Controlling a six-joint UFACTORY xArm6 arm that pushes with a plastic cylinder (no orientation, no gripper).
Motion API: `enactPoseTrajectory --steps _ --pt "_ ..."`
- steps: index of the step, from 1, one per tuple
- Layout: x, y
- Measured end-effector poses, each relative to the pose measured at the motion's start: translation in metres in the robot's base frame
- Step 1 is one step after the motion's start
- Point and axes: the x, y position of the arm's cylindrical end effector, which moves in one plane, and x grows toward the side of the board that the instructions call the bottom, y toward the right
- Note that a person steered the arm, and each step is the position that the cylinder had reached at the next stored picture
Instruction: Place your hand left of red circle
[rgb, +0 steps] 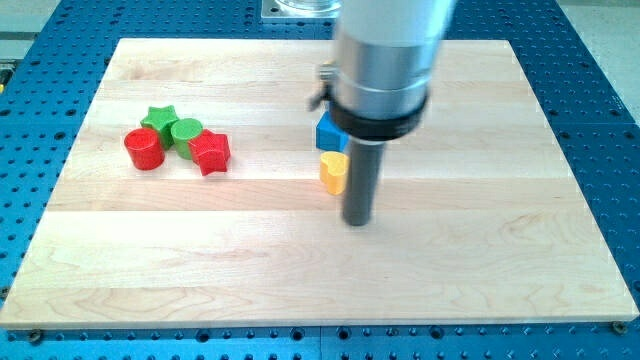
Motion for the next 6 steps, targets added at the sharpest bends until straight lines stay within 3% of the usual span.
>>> enactPoseTrajectory --steps 2,3,4,5,6 --pt "-0.023 -0.014" --pt "-0.014 -0.074" --pt "-0.004 -0.184" --pt "-0.017 -0.265" --pt "-0.061 -0.29"
